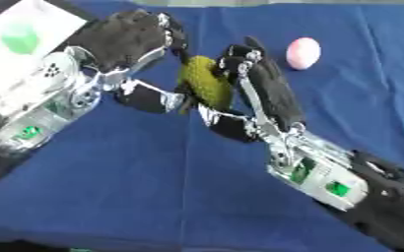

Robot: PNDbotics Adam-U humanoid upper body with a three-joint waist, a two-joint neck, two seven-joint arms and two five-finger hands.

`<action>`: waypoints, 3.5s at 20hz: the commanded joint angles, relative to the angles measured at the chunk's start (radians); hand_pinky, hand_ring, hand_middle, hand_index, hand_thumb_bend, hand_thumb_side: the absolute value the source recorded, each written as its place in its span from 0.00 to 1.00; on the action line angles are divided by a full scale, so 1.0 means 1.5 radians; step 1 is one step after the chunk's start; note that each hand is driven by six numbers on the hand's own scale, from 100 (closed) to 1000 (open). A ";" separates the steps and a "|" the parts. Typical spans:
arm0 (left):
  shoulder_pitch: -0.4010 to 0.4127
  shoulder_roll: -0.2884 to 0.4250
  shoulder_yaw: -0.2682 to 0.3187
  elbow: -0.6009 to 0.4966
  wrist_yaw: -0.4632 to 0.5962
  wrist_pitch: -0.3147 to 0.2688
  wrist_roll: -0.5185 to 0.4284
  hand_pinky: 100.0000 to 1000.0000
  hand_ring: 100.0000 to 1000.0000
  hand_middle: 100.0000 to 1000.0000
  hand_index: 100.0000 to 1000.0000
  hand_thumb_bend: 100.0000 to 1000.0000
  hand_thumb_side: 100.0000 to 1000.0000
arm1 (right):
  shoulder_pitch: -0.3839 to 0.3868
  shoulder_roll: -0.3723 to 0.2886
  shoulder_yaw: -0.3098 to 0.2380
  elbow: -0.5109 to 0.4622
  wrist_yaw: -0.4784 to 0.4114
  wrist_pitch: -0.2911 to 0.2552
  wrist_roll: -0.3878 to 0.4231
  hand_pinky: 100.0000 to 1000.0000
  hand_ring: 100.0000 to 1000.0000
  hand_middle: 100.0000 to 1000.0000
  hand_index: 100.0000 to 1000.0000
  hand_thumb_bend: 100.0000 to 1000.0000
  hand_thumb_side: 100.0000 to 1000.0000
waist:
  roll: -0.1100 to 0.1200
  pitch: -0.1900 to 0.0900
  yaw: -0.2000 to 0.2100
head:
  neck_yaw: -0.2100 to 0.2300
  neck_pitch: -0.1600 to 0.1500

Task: Pick up the objects with one hand, pass them to the other hand, and then place them into the box on the other side of the table.

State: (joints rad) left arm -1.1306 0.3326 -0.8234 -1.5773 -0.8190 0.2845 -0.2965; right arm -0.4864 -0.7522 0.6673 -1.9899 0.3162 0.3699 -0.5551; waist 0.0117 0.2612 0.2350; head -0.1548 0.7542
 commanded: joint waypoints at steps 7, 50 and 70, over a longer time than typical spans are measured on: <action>-0.019 0.011 0.002 -0.040 -0.042 0.005 -0.087 0.75 0.73 0.75 0.92 0.32 0.48 | -0.004 -0.016 -0.002 -0.007 0.010 -0.003 -0.003 1.00 0.38 0.48 0.41 0.20 0.00 | 0.000 -0.011 0.000 | 0.000 -0.003; 0.010 0.062 0.003 0.006 0.098 -0.173 0.081 0.78 0.73 0.73 0.97 0.30 0.35 | 0.014 -0.027 0.011 -0.007 0.055 -0.012 -0.004 1.00 0.37 0.48 0.40 0.21 0.00 | 0.005 -0.012 0.003 | -0.025 0.000; 0.027 0.041 0.003 0.071 0.032 -0.284 0.189 0.77 0.73 0.73 0.88 0.35 0.34 | 0.012 -0.024 0.029 -0.007 0.084 -0.026 -0.019 1.00 0.37 0.48 0.41 0.21 0.00 | 0.001 -0.010 0.003 | -0.014 -0.009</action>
State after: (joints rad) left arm -1.0766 0.3909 -0.8314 -1.4701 -0.7586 -0.1442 -0.0281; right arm -0.4572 -0.7708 0.7161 -1.9899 0.4359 0.3359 -0.5793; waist 0.0137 0.2612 0.2403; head -0.1798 0.7533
